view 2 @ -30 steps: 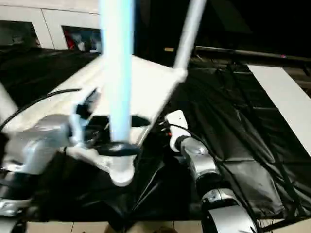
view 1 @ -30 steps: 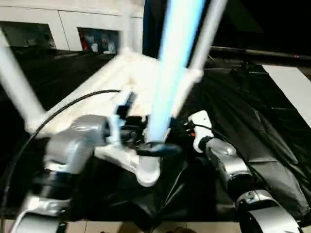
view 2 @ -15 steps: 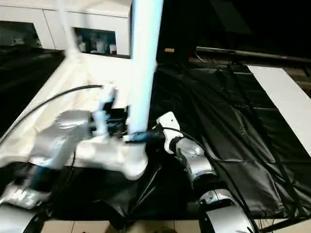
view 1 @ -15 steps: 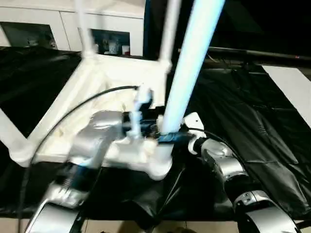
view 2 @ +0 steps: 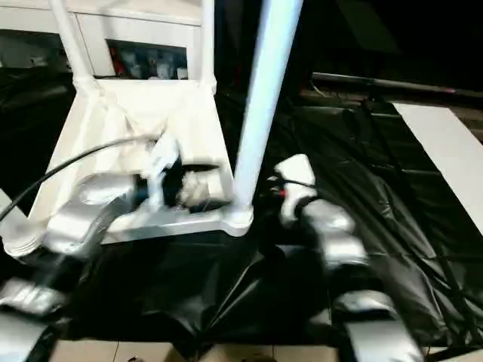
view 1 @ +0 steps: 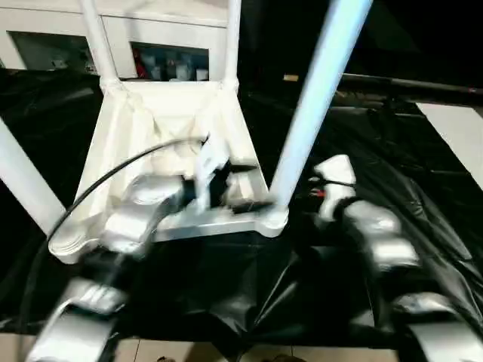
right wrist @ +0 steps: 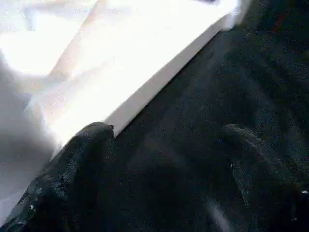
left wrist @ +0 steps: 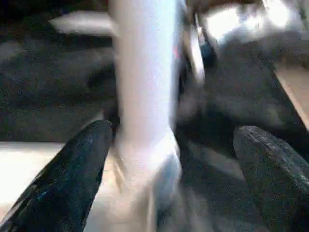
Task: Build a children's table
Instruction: Rotate table base
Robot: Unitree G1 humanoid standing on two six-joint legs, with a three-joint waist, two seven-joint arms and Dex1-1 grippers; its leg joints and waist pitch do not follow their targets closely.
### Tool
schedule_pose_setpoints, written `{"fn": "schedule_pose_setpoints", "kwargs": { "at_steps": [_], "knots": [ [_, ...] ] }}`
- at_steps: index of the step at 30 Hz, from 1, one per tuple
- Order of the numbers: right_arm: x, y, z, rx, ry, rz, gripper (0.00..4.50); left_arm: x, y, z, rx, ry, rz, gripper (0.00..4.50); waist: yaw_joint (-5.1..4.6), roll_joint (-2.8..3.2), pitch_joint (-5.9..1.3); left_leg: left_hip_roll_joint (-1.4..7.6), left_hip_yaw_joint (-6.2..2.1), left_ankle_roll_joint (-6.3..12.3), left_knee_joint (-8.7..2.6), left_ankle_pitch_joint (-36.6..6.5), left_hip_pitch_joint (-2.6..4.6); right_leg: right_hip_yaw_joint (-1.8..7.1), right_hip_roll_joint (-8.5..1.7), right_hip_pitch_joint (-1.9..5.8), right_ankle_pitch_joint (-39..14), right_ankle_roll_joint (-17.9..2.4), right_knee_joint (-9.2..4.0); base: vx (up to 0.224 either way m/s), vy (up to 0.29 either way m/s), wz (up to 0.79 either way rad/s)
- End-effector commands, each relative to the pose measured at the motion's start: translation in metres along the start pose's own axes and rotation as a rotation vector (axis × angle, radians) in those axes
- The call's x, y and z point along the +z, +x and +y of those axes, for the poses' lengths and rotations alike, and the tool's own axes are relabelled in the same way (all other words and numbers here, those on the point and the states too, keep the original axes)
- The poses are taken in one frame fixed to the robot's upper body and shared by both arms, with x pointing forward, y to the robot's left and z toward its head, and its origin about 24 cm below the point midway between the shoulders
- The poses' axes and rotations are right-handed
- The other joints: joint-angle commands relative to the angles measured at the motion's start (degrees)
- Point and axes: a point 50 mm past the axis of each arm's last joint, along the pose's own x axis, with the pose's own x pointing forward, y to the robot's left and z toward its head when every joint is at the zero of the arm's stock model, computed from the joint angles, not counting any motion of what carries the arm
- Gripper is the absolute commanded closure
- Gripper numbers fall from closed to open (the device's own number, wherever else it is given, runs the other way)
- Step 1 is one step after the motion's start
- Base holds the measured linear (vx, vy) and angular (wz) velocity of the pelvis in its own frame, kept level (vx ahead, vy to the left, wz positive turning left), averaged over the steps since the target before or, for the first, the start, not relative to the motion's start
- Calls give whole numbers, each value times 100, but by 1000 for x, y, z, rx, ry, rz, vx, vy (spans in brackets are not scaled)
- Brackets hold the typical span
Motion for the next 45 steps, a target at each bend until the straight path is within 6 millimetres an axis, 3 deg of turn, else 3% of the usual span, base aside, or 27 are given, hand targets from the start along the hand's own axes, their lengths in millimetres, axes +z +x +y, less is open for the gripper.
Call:
{"fn": "schedule_pose_setpoints", "kwargs": {
  "at_steps": [1, 6, 9, 12, 13, 16, 19, 26, 28, 33, 37, 45],
  "knots": [
    [-2, -6, 3, 86, -62, 48, 51, -13, -1, -1, -24, 19, 115, 22, 11, 92, -372, 37, 53, 256, -373, -1185, 66, 133, -247, 322, -510, -1444, -417, 0, 0, 0],
    [-4, -15, 3, 156, -108, 93, 51, -23, -2, 13, 114, 33, 188, 59, 22, 80, -367, 38, 44, 139, -372, -1346, 68, 150, -265, 313, -911, -1317, -451, 0, 0, 0],
    [-2, -18, 5, 189, -129, 106, 51, -26, 1, 14, 108, 33, 211, 83, 56, 70, -390, 37, 35, 209, -365, -1061, 38, 150, -270, 339, -458, -1398, -400, 0, 0, 0],
    [-1, -20, 7, 207, -140, 113, 51, -29, 2, 13, 93, 32, 241, 93, 80, 91, -399, 30, 48, 302, -352, -926, 52, 151, -266, 333, -153, -1478, -384, 0, 0, 0],
    [-1, -20, 7, 209, -141, 114, 51, -30, 2, 13, 90, 35, 244, 120, 80, 87, -397, 34, 45, 294, -356, -958, 49, 145, -273, 337, -184, -1502, -390, 0, 0, 0],
    [0, -22, 9, 224, -149, 113, 51, -31, 0, 14, 70, 48, 266, 129, 81, 92, -379, 38, 46, 252, -365, -1135, 58, 145, -272, 321, -434, -1485, -418, 0, 0, 0],
    [0, -23, 10, 233, -153, 114, 51, -33, -4, 16, 60, 62, 289, 167, 81, 90, -368, 35, 37, 181, -378, -1290, 65, 148, -272, 310, -799, -1370, -452, 0, 0, 0],
    [1, -27, 12, 260, -157, 115, 51, -34, -12, 21, 60, 78, 324, 209, 99, 84, -379, 42, 34, 214, -379, -1152, 58, 150, -279, 320, -495, -1405, -419, 0, 0, 0],
    [1, -30, 13, 284, -154, 114, 51, -35, -13, 21, 47, 68, 337, 249, 98, 95, -369, 49, 33, 208, -384, -1232, 63, 150, -286, 311, -587, -1425, -429, 0, 0, 0],
    [2, -34, 13, 301, -160, 110, 51, -40, -14, 19, 13, 40, 368, 282, 103, 125, -366, 50, 28, 172, -391, -1317, 68, 153, -290, 306, -704, -1420, -442, 0, 0, 0],
    [3, -35, 13, 301, -161, 106, 51, -42, -14, 19, 6, 37, 380, 314, 94, 104, -373, 40, 30, 192, -383, -1263, 57, 152, -285, 317, -621, -1416, -439, 0, 0, 0],
    [5, -35, 14, 303, -161, 98, 51, -51, -18, 17, -15, 23, 431, 390, 91, 105, -355, 46, 24, 147, -401, -1443, 62, 154, -294, 296, -1068, -1315, -482, 0, 0, 0]
  ]
}}
